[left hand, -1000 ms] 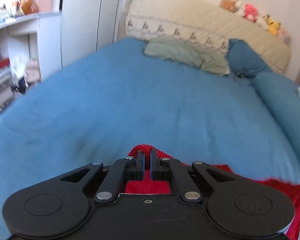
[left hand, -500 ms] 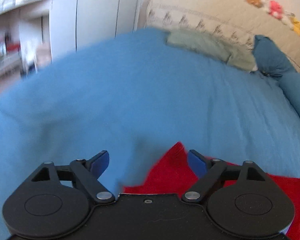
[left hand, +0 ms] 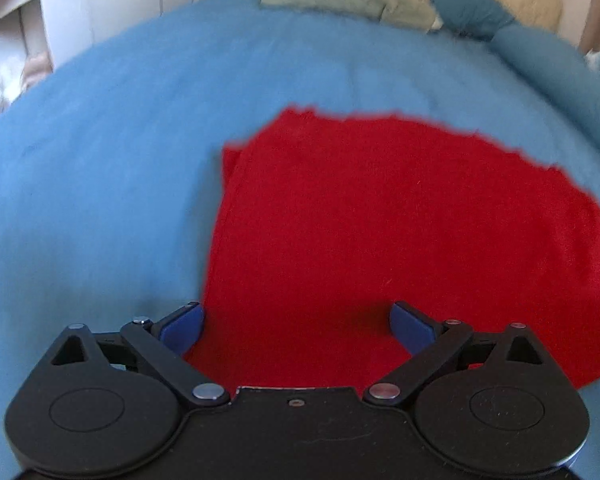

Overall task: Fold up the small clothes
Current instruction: 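Lay the hem over the sweater body and open both grippers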

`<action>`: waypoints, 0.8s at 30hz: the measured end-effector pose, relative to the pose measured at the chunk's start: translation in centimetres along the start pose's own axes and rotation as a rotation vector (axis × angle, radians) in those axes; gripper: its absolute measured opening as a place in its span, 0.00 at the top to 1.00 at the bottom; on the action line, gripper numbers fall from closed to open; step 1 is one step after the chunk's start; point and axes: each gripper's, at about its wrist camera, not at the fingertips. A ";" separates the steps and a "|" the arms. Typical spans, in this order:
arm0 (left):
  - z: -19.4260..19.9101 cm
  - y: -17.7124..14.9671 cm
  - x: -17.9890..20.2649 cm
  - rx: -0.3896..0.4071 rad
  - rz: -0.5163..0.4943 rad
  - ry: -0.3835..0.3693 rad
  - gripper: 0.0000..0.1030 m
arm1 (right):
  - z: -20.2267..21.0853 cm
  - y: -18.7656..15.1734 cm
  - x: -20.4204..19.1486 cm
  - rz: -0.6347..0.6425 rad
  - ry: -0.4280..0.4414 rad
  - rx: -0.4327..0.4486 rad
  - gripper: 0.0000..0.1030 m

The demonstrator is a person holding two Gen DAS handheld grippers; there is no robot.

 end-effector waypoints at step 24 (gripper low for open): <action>1.2 2.9 10.3 0.017 -0.039 -0.107 0.00 | 1.6 -0.9 8.1 -0.175 0.061 -0.008 0.00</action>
Point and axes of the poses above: each gripper's, at about its wrist camera, not at the fingertips, and z roughly against the way its jaws point, x to its right, y to its top, and after that the axes turned 10 degrees about -x, right-handed
